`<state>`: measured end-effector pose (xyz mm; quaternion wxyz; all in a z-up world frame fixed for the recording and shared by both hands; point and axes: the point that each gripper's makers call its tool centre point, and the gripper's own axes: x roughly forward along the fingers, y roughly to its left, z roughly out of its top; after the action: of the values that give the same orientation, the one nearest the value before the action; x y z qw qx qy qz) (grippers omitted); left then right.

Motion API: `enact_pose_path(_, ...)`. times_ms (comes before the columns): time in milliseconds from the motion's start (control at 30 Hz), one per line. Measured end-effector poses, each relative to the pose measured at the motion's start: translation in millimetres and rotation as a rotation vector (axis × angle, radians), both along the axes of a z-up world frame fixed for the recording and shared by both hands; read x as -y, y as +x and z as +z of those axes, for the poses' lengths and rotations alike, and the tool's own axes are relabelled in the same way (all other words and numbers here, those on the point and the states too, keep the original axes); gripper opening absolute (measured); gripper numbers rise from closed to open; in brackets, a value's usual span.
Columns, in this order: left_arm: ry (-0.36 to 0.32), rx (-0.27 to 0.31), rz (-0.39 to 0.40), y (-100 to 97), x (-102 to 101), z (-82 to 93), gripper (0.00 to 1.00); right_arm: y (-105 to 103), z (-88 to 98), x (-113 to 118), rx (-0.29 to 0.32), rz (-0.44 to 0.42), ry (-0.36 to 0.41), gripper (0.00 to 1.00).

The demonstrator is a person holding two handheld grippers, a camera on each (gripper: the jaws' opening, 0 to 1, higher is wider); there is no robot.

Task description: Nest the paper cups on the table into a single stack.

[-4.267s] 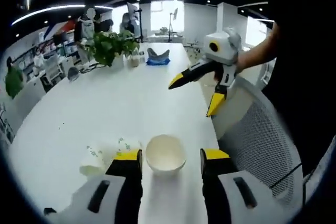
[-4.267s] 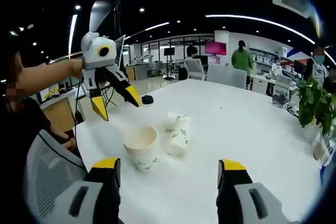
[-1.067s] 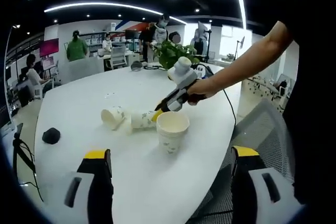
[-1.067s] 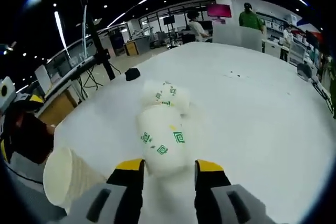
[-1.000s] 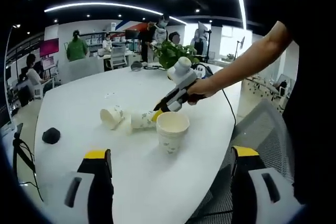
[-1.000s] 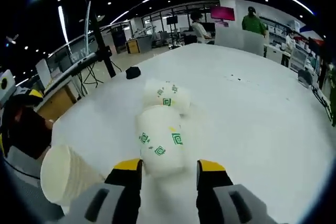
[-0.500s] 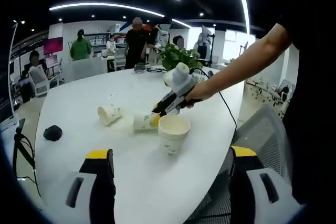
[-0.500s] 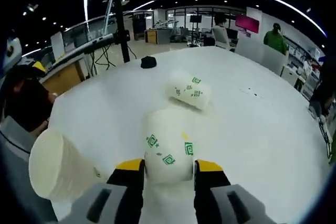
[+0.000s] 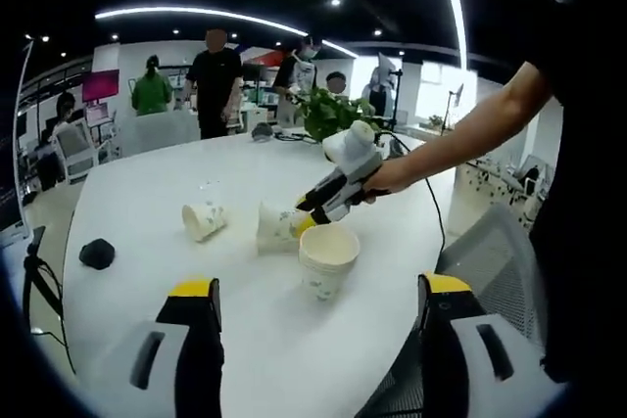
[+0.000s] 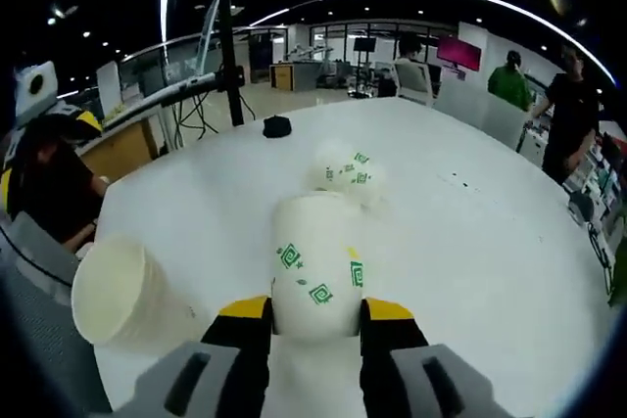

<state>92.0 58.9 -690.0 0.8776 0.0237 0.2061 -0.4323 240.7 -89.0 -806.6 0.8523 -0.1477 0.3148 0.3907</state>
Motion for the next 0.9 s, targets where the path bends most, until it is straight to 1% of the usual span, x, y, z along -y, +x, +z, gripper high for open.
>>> enact_pose_path(67, -0.002, 0.002, -0.005, 2.7, 1.6, 1.4, 0.78, -2.2, 5.9, 4.6, 0.013, -0.005, 0.006, 0.34)
enact_pose_path(133, -0.008, 0.005, -0.012, 5.5, 4.5, 3.8, 0.76, -5.1, 11.9, 7.7, 0.017, -0.016, 0.03, 0.34)
enact_pose_path(200, -0.016, 0.01, -0.022, 8.1, 8.6, 6.9, 0.74, -12.2, 21.0, 12.1, 0.027, -0.014, 0.039, 0.34)
enact_pose_path(333, -0.02, 0.018, -0.051, 14.4, 19.1, 11.1, 0.7, -23.6, 37.8, 16.8, 0.071, -0.009, 0.048, 0.34)
enact_pose_path(433, -0.024, 0.034, -0.075, 18.8, 26.2, 16.7, 0.66, -29.1, 48.7, 17.4, 0.092, -0.015, 0.08, 0.34)
enact_pose_path(533, -0.045, 0.047, -0.108, 21.3, 36.7, 26.3, 0.6, -39.6, 61.8, 15.1, 0.108, -0.011, 0.116, 0.34)
enact_pose_path(600, -0.038, 0.06, -0.134, 21.9, 41.6, 28.6, 0.56, -53.9, 76.5, 9.4, 0.109, -0.017, 0.153, 0.34)
enact_pose_path(633, -0.034, 0.064, -0.145, 22.3, 43.6, 29.3, 0.54, -57.9, 79.7, 7.7, 0.108, -0.021, 0.169, 0.34)
enact_pose_path(700, -0.025, 0.066, -0.177, 22.6, 49.1, 30.8, 0.51, -63.9, 82.8, 6.2, 0.111, -0.014, 0.179, 0.34)
enact_pose_path(833, -0.012, 0.074, -0.241, 23.9, 59.2, 34.3, 0.41, -77.7, 94.2, -0.3, 0.13, 0.007, 0.206, 0.34)
enact_pose_path(900, -0.005, 0.076, -0.264, 25.5, 62.3, 34.7, 0.38, -83.3, 98.7, -2.1, 0.144, 0.025, 0.207, 0.34)
